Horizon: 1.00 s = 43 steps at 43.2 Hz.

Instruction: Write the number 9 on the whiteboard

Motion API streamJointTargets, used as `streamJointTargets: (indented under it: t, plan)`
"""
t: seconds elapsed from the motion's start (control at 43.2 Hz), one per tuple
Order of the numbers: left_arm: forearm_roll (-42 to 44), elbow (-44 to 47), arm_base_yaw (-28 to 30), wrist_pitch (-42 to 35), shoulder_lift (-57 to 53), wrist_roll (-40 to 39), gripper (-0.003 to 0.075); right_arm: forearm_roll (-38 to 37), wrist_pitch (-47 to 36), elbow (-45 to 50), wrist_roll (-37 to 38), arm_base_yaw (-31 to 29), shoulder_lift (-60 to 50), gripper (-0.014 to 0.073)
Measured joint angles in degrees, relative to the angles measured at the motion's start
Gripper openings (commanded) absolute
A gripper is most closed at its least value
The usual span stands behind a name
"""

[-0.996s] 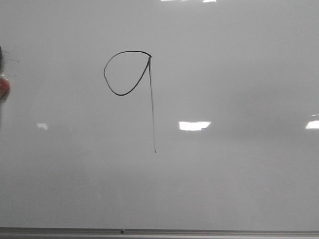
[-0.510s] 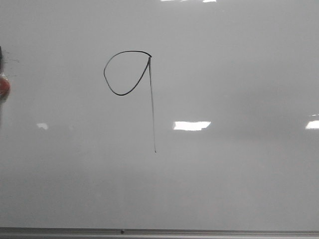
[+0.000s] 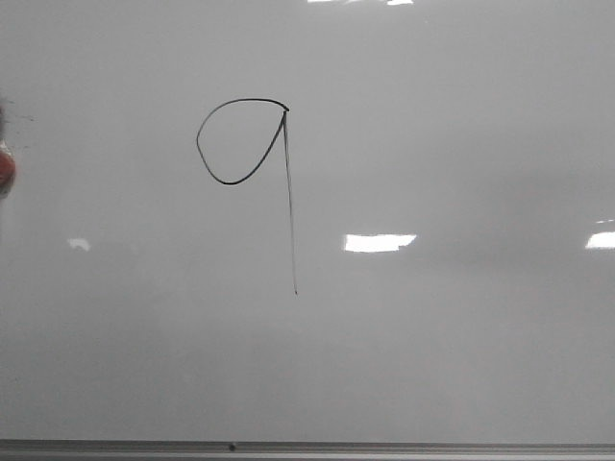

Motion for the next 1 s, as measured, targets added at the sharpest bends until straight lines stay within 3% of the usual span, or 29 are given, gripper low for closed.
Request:
streamJointTargets:
  t: [0.208,0.347,0.625,0.996]
  plan:
    - [0.0,0.0,0.0,0.0,0.0,0.0,-0.0019,-25.6,-11.5,7.2,29.6,-2.2,-4.4,-0.0068]
    - [0.0,0.0,0.0,0.0,0.0,0.0,-0.0019,-36.0,-15.3,11.9,41.5,-8.0,-8.5,-0.0068]
    - [0.0,0.0,0.0,0.0,0.0,0.0,-0.0019,-40.1,-13.8,20.0,45.9,-13.3,-15.0,-0.0068]
    - [0.1,0.0,0.0,0.0,0.0,0.0,-0.0019,-40.7,-10.5,20.9,46.0,-14.4,-18.0,-0.0068]
